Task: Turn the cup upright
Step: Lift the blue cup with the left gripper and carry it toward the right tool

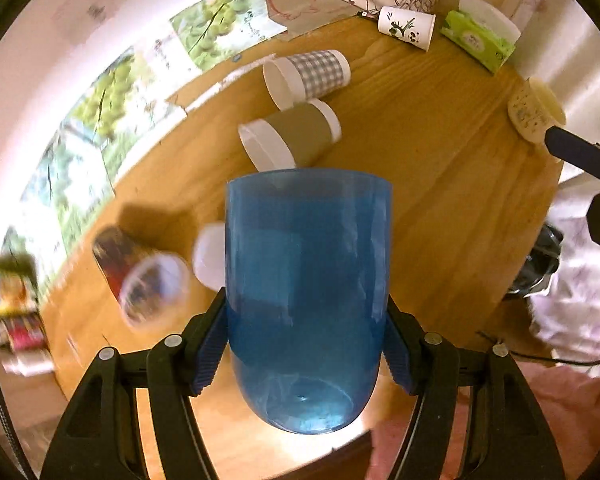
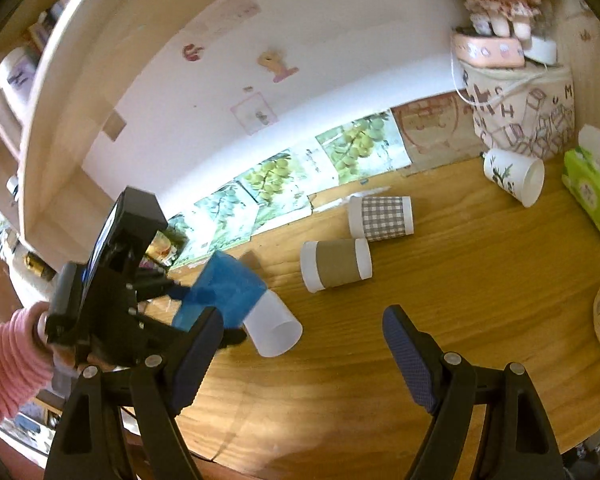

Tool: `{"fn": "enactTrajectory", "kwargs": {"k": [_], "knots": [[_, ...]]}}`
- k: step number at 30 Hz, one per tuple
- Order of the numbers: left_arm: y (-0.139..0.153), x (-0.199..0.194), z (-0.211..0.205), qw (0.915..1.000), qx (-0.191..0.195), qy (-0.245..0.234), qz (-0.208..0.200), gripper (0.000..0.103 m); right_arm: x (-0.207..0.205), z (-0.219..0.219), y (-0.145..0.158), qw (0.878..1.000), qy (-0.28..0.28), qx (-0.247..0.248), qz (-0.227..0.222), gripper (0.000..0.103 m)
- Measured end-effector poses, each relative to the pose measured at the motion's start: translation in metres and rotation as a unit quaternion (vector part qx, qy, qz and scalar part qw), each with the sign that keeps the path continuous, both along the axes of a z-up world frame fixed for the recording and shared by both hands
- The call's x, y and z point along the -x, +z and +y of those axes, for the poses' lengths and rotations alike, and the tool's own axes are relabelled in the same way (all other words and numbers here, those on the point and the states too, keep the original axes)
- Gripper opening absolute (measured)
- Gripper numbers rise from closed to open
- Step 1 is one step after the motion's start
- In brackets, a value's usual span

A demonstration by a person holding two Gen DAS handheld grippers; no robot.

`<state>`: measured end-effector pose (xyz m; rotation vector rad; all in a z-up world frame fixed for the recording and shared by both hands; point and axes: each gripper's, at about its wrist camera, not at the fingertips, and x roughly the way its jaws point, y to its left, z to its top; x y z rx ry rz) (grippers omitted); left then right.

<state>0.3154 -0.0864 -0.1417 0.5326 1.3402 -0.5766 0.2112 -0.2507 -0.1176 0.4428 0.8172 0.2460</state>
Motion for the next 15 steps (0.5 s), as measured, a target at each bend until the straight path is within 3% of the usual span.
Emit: {"fn": "enactTrajectory", "kwargs": {"k": [7,15], "knots": [[0.003,0.041,0.013,0.996,0.05,0.073,0.01,0.071,0.024,0.008,0.001,1.0,0.011,0.006,0.008,0.083],[-0.008,0.064,0.041,0.9821,0.09,0.165,0.021,0.071,0.043,0.014,-0.012,0.999,0.02,0.001,0.03,0.083]]}}
